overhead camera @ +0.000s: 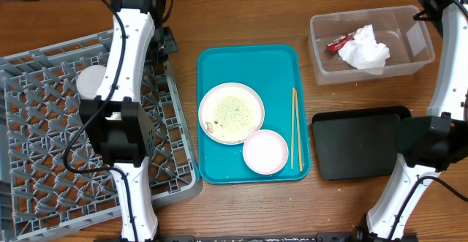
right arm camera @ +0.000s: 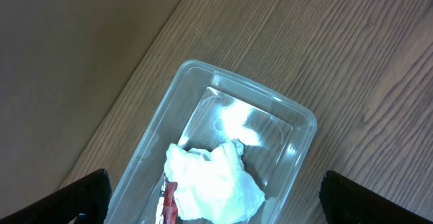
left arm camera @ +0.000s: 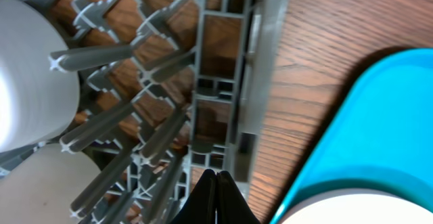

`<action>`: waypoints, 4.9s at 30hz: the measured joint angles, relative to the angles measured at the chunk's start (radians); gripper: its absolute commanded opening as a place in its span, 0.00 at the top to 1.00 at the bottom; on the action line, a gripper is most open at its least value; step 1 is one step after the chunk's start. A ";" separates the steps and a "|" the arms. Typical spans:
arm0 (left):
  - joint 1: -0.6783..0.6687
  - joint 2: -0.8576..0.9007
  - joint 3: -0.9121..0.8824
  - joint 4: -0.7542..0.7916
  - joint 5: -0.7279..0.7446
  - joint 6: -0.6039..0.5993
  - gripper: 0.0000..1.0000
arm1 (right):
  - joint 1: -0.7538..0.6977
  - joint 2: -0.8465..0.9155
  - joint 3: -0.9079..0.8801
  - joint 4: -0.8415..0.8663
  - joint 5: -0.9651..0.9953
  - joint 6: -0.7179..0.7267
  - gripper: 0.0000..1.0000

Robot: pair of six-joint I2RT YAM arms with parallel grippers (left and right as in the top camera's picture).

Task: Sort waste into correct bins and load items into the dishwasher
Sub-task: 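Release the grey bowl and lift the left gripper from the rack, then reach the left gripper to the tray and grasp the pink bowl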

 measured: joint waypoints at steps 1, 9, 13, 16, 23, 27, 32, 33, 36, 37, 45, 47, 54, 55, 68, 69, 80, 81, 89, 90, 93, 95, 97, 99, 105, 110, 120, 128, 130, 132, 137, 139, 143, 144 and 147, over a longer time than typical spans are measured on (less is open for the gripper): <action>0.000 0.000 -0.015 0.010 -0.007 -0.008 0.96 | 0.000 0.000 0.000 0.000 0.000 0.000 0.00; 0.000 0.000 -0.147 0.114 0.018 -0.022 0.96 | 0.000 0.000 0.000 0.000 0.000 0.000 0.00; 0.005 0.000 -0.154 0.146 0.026 -0.021 0.96 | 0.000 0.000 0.000 0.000 0.000 0.000 0.00; 0.006 0.000 -0.154 0.161 0.052 -0.010 0.96 | 0.000 0.000 0.000 0.000 0.000 0.000 0.00; 0.025 0.000 -0.154 0.204 0.117 0.121 0.96 | 0.000 0.000 0.000 0.000 0.000 0.000 0.00; 0.024 0.000 -0.155 0.197 0.141 0.193 0.96 | 0.000 0.000 0.000 0.001 0.000 0.000 0.00; 0.024 0.000 -0.155 0.180 0.175 0.266 0.96 | 0.000 0.000 0.000 0.001 0.000 0.000 0.00; 0.024 0.000 -0.155 0.176 0.188 0.286 0.96 | 0.000 0.000 0.000 0.000 0.000 -0.001 0.00; 0.024 0.000 -0.155 0.171 0.249 0.358 0.96 | 0.000 0.000 0.000 0.000 0.000 0.000 0.00; 0.024 0.000 -0.155 0.172 0.273 0.378 0.96 | 0.000 0.000 0.000 0.000 0.000 0.000 0.00; 0.002 0.000 -0.155 0.173 0.378 0.440 0.96 | 0.000 0.000 0.000 0.000 0.000 0.000 0.00; -0.003 0.000 -0.155 0.179 0.389 0.439 0.96 | 0.000 0.000 0.000 0.000 0.000 0.000 0.00; -0.003 0.000 -0.155 0.240 0.397 0.409 0.96 | 0.000 0.000 0.000 0.000 0.000 0.000 0.00; -0.004 0.000 -0.155 0.251 0.397 0.403 0.96 | 0.000 0.000 0.000 0.000 0.000 0.000 0.00; 0.005 0.000 -0.158 0.409 0.363 0.319 0.96 | 0.000 0.000 0.000 0.001 0.000 0.000 0.00; 0.005 0.000 -0.158 0.415 0.356 0.315 0.96 | 0.000 0.000 0.000 0.000 0.000 0.000 0.00; 0.004 0.000 -0.158 0.408 0.348 0.297 0.96 | 0.000 0.000 0.000 0.000 0.000 0.000 0.00; 0.004 0.000 -0.158 0.401 0.348 0.297 0.96 | 0.000 0.000 0.000 0.000 0.000 0.000 0.00; 0.010 0.000 0.024 0.233 0.351 0.294 0.50 | 0.000 0.000 0.000 0.001 0.000 0.000 0.00; 0.011 0.000 0.063 0.212 0.352 0.294 0.39 | 0.000 0.000 0.000 0.001 0.000 0.000 0.00; 0.016 0.000 0.187 0.121 0.353 0.293 0.32 | 0.000 0.000 0.000 0.001 0.000 0.000 0.00; 0.016 -0.002 0.248 0.041 0.356 0.290 0.28 | 0.000 0.000 0.000 0.001 0.000 0.000 0.00; 0.016 -0.004 0.297 -0.051 0.359 0.290 0.17 | 0.000 0.000 0.000 0.001 0.000 0.000 0.00; 0.015 -0.007 0.321 -0.124 0.360 0.293 0.16 | 0.000 0.000 0.000 0.001 0.000 0.000 0.00; -0.014 -0.009 0.332 -0.229 0.364 0.308 0.00 | 0.000 0.000 0.000 0.001 0.000 0.000 0.00; -0.032 -0.011 0.332 -0.229 0.401 0.319 0.00 | 0.000 0.000 0.000 0.001 0.000 0.000 0.00; -0.196 -0.143 0.303 -0.226 0.464 0.366 0.03 | 0.000 0.000 0.000 0.002 0.000 0.000 0.00; -0.506 -0.175 0.019 -0.218 0.449 0.385 0.08 | 0.000 0.000 0.000 0.001 0.000 0.000 0.00; -0.552 -0.171 -0.053 -0.200 0.444 0.385 0.10 | 0.000 0.000 0.000 0.001 0.000 0.000 0.00; -0.592 -0.169 -0.111 -0.166 0.440 0.385 0.11 | 0.000 0.000 0.000 0.001 0.000 0.000 0.00; -0.697 -0.168 -0.254 -0.067 0.417 0.387 0.10 | 0.000 0.000 0.000 0.002 0.000 0.000 0.00; -0.737 -0.168 -0.308 -0.029 0.391 0.391 0.10 | 0.000 0.000 0.000 0.001 0.000 0.000 0.00; -0.809 -0.168 -0.395 0.036 0.346 0.439 0.09 | 0.000 0.000 0.000 0.001 0.000 0.000 0.00; -0.822 -0.168 -0.409 0.048 0.341 0.450 0.09 | 0.000 0.000 0.000 0.001 0.000 0.000 0.00; -0.855 -0.168 -0.438 0.076 0.326 0.473 0.10 | 0.000 0.000 0.000 0.001 0.000 0.000 0.00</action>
